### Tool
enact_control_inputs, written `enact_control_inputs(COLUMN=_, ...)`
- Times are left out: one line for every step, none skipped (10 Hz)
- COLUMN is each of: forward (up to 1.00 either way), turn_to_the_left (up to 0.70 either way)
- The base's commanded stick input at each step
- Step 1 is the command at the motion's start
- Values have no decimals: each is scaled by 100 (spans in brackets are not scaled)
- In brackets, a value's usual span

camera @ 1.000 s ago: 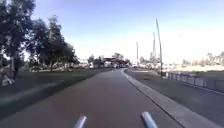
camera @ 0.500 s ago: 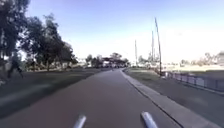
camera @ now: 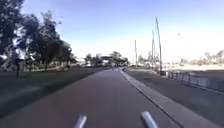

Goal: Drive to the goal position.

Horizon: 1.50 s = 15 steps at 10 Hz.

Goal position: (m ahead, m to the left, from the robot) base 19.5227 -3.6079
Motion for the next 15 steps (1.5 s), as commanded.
enact_control_inputs(forward=98, turn_to_the_left=0)
enact_control_inputs(forward=98, turn_to_the_left=30)
enact_control_inputs(forward=98, turn_to_the_left=15)
enact_control_inputs(forward=98, turn_to_the_left=0)
enact_control_inputs(forward=98, turn_to_the_left=0)
enact_control_inputs(forward=98, turn_to_the_left=0)
enact_control_inputs(forward=98, turn_to_the_left=0)
enact_control_inputs(forward=98, turn_to_the_left=0)
enact_control_inputs(forward=98, turn_to_the_left=0)
enact_control_inputs(forward=98, turn_to_the_left=0)
enact_control_inputs(forward=98, turn_to_the_left=0)
enact_control_inputs(forward=98, turn_to_the_left=0)
enact_control_inputs(forward=98, turn_to_the_left=0)
enact_control_inputs(forward=98, turn_to_the_left=0)
enact_control_inputs(forward=98, turn_to_the_left=0)
